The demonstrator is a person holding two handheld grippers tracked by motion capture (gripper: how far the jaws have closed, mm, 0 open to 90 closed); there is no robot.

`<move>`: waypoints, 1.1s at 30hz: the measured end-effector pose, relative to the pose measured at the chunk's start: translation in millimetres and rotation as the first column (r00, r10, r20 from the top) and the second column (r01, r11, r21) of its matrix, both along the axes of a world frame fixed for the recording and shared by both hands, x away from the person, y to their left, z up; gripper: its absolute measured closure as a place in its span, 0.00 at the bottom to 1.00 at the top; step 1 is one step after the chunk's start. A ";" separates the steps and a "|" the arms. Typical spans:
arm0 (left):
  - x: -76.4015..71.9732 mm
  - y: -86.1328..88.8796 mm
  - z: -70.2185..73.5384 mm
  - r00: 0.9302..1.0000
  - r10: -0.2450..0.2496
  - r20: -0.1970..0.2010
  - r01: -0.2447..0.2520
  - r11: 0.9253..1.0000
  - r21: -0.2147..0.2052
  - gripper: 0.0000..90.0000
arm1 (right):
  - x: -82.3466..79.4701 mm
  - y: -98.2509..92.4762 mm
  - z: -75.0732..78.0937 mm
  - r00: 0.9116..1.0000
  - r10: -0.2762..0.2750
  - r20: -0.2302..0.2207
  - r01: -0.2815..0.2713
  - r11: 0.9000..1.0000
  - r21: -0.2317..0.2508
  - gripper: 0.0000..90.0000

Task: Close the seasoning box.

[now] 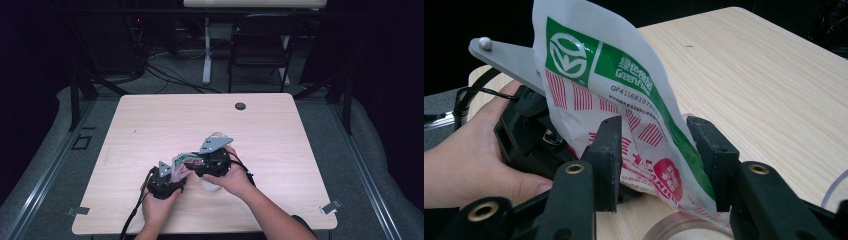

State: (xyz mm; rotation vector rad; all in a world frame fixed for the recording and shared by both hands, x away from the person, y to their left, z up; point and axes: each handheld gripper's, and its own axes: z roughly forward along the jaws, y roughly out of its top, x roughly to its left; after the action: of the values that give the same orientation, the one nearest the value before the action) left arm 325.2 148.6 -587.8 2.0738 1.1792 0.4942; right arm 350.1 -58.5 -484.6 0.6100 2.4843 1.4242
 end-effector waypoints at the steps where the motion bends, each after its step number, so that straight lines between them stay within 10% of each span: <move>1: 0.1 0.4 -0.1 1.000 0.003 0.001 -0.003 1.000 -0.006 0.42 | 0.3 -0.3 0.0 1.000 0.004 -0.001 -0.004 1.000 -0.004 0.65; 24: -2.2 5.9 5.3 0.999 0.013 0.033 -0.012 0.999 -0.030 0.64 | -0.9 -1.7 3.5 1.000 0.008 -0.002 -0.008 1.000 0.014 0.63; 33: -2.0 13.5 29.5 0.995 0.033 0.091 -0.037 0.998 0.041 0.65 | 0.5 -13.3 16.6 1.000 -0.014 0.013 0.013 0.996 0.090 0.60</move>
State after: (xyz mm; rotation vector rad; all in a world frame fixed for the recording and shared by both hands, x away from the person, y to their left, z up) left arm 323.2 162.1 -558.3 2.0472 1.1632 0.6278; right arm 350.6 -71.8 -468.0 0.6305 2.4126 1.5365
